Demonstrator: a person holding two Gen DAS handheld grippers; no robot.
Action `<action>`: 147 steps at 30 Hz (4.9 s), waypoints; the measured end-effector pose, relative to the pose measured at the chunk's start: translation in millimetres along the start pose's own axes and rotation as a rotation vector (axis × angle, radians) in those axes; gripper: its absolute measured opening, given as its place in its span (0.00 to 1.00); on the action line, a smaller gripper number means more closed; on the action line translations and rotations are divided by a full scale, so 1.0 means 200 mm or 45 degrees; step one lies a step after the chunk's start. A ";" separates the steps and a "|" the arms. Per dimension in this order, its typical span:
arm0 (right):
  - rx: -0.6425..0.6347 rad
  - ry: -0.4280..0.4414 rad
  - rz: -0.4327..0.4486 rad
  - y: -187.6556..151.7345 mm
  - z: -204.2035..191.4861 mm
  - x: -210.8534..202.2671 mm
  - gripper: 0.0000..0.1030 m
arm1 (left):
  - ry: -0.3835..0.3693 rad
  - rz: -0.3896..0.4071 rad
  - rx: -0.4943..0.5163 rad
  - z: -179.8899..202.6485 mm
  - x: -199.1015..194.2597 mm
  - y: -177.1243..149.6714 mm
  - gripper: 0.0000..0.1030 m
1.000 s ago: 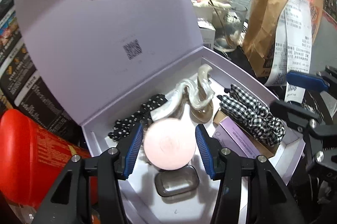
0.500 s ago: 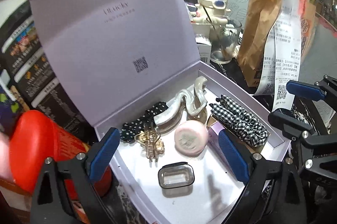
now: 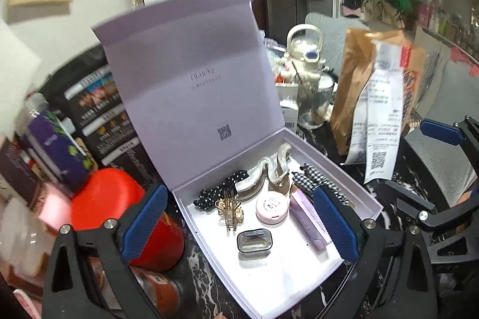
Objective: Organize rigid objects
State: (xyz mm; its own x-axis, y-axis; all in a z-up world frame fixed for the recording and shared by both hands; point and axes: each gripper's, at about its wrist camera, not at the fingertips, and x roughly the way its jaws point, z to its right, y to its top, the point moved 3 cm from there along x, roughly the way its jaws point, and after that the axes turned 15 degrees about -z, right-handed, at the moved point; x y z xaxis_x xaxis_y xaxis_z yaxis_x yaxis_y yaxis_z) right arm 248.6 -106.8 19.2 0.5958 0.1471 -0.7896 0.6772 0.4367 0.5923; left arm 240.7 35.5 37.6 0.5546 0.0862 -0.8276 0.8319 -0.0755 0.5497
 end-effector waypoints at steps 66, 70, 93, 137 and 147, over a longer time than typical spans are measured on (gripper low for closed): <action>0.194 -0.045 -0.012 -0.68 -0.16 -0.42 1.00 | -0.060 -0.006 -0.053 0.13 -0.30 -0.73 0.97; 0.193 -0.046 -0.002 -0.67 -0.16 -0.43 1.00 | -0.053 0.009 -0.055 0.13 -0.32 -0.72 0.97; 0.186 -0.047 0.001 -0.66 -0.18 -0.44 1.00 | -0.035 0.013 -0.042 0.13 -0.33 -0.71 0.97; 0.204 -0.070 -0.014 -0.68 -0.16 -0.44 1.00 | -0.019 0.012 -0.005 0.17 -0.34 -0.73 0.97; 0.208 -0.071 -0.022 -0.70 -0.15 -0.43 1.00 | -0.025 0.006 0.008 0.19 -0.33 -0.73 0.97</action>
State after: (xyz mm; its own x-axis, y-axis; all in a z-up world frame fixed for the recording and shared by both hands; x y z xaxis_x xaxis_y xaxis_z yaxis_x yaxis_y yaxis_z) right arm 90.6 -153.6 -0.5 0.6032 0.0895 -0.7925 0.7462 0.2877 0.6004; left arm 80.8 3.7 8.1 0.5578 0.0660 -0.8274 0.8294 -0.0819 0.5526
